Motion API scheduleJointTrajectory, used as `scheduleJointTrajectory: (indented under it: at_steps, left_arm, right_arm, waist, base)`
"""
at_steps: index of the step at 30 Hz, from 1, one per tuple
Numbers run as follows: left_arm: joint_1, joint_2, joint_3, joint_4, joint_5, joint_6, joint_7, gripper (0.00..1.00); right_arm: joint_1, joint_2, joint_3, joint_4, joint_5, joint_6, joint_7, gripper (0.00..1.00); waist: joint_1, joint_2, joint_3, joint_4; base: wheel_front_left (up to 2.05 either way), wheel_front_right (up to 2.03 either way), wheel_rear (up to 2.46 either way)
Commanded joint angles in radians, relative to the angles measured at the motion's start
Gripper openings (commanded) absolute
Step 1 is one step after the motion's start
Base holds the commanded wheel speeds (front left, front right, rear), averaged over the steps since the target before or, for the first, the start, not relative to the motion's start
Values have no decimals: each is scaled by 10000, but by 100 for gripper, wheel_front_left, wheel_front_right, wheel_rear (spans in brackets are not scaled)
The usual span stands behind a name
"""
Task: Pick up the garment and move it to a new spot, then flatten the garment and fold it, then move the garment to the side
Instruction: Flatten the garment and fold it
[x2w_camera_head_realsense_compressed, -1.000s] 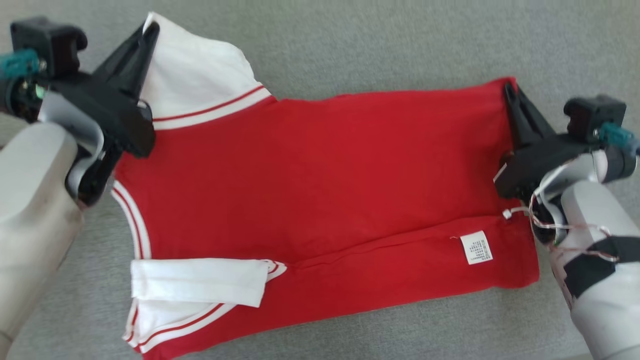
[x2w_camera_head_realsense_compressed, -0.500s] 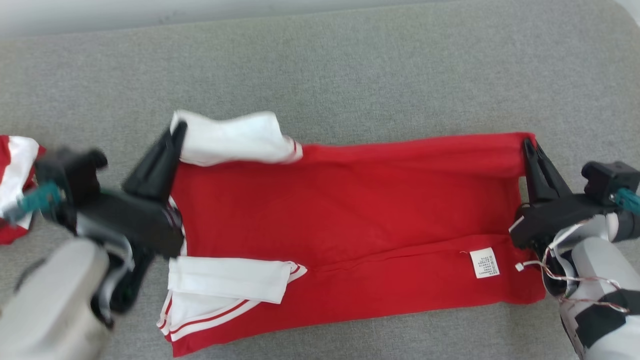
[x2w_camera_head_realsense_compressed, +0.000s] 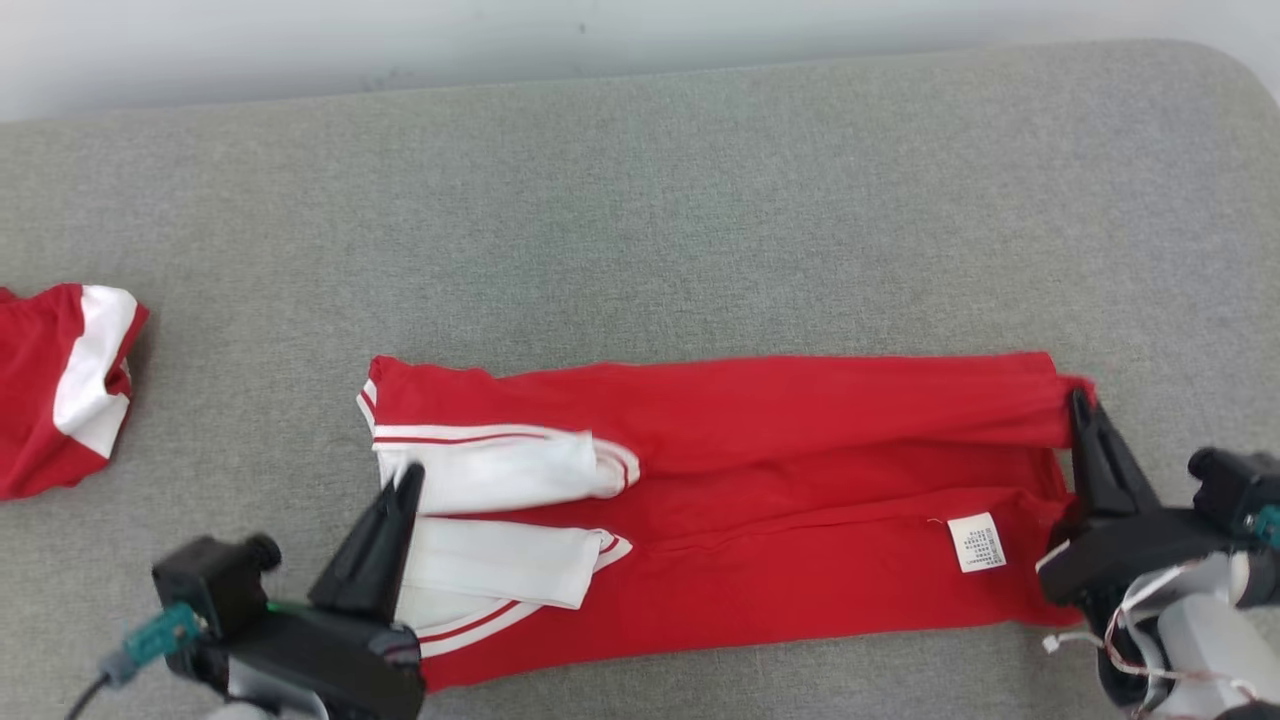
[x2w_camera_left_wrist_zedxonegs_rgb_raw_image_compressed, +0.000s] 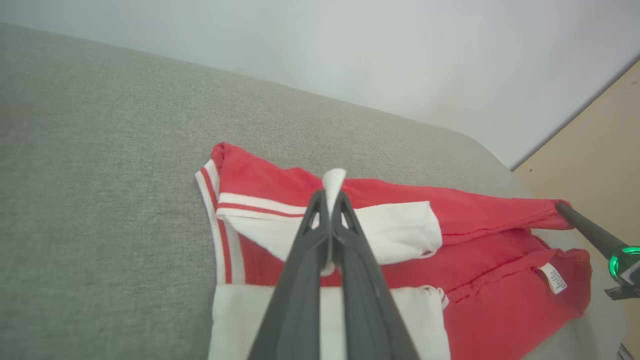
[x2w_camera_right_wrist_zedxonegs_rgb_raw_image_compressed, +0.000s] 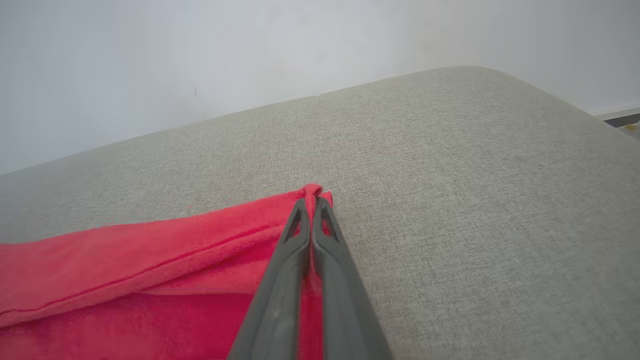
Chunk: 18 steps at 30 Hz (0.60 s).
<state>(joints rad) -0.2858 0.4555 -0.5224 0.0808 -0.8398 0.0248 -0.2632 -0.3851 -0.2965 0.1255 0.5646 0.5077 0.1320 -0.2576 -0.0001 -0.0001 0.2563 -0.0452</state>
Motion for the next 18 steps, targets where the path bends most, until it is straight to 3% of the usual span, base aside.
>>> scheduleJointTrajectory:
  at_steps: [1, 2, 3, 11, 18]
  left_arm:
    - [255, -89, 87, 101, 218, -37, -17, 0]
    - [354, -190, 173, 136, 285, -40, -17, 76]
    - [491, -331, 238, 174, 284, -80, -16, 100]
    - [1096, -1175, 1854, 50, 1420, -156, -10, 100]
    - [1555, -1974, 3689, -649, 4238, 27, -12, 100]
  right_arm:
    - [257, 69, -25, -133, 15, -29, -61, 6]
    - [370, 93, -18, -229, -27, -27, -59, 63]
    - [476, 134, -35, -308, 9, -29, -60, 100]
    - [1056, 16, -198, -1078, 246, -27, -71, 100]
    - [1090, -17, -513, -986, 264, -27, 414, 100]
  waist:
    - [1, 1, -72, 42]
    - [1, 1, -94, 39]
    - [1, 1, -116, 41]
    - [1, 1, -295, 3]
    - [1, 1, -322, 97]
  base:
    - [0, 0, 0]
    - [0, 0, 0]
    - [0, 0, 0]
    - [0, 0, 0]
    - [0, 0, 0]
